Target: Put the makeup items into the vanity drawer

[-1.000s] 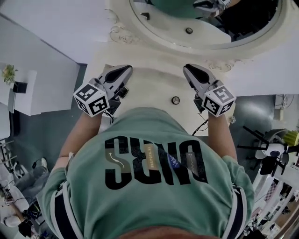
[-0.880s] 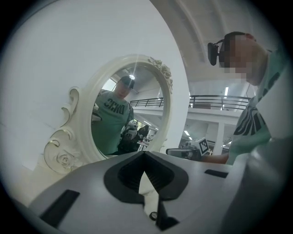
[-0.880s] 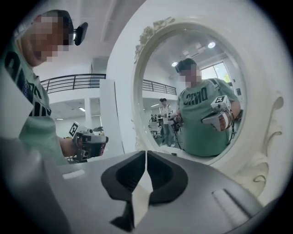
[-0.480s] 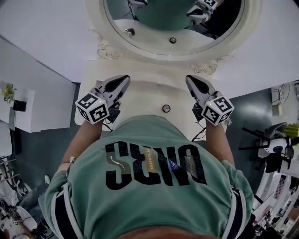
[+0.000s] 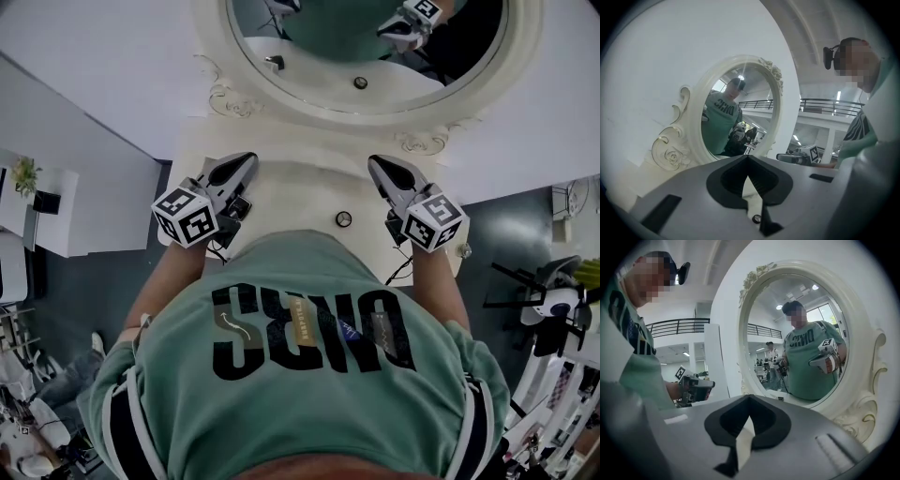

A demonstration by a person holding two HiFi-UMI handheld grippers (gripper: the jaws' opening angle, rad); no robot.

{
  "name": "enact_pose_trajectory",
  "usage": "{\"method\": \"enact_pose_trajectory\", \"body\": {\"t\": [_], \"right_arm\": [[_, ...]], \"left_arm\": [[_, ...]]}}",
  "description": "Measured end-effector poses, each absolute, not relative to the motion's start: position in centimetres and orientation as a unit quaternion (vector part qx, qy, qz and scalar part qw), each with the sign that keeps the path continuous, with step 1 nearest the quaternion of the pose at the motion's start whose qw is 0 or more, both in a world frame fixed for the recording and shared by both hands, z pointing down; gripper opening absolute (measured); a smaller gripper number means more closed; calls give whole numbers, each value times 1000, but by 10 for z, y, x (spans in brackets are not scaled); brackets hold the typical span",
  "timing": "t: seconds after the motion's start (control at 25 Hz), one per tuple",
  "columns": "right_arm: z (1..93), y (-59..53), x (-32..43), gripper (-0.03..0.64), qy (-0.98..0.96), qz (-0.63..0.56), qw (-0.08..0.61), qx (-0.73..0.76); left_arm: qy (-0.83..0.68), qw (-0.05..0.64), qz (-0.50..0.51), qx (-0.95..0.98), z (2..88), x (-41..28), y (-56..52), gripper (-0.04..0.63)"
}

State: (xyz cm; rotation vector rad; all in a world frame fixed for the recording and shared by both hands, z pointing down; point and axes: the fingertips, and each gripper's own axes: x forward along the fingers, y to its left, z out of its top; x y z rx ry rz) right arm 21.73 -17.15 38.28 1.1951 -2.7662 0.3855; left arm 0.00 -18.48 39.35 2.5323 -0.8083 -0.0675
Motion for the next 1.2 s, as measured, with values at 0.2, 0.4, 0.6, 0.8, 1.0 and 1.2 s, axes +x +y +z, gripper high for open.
{"method": "enact_pose_trajectory", "body": {"t": [0.2, 0.4, 0.6, 0.8, 1.0, 1.2], "right_arm": [[393, -173, 206, 8, -913, 127, 68, 381], [407, -175, 199, 8, -915, 131, 83, 373], [419, -175, 193, 8, -917, 137, 97, 362], [425, -179, 194, 8, -917, 144, 98, 358], [422, -183, 197, 6, -918, 143, 95, 358], [417, -182, 199, 8, -918, 139, 90, 361]], "left_arm": [[-311, 286, -12, 906, 420, -12, -190, 3], [-308, 312, 21, 899, 448, -6, -181, 3], [-302, 341, 13, 890, 456, 1, -183, 3], [-297, 337, 7, 893, 448, 7, -196, 3], [-292, 329, 3, 898, 441, 14, -197, 3], [-295, 320, -1, 900, 435, 10, -198, 3]]}}
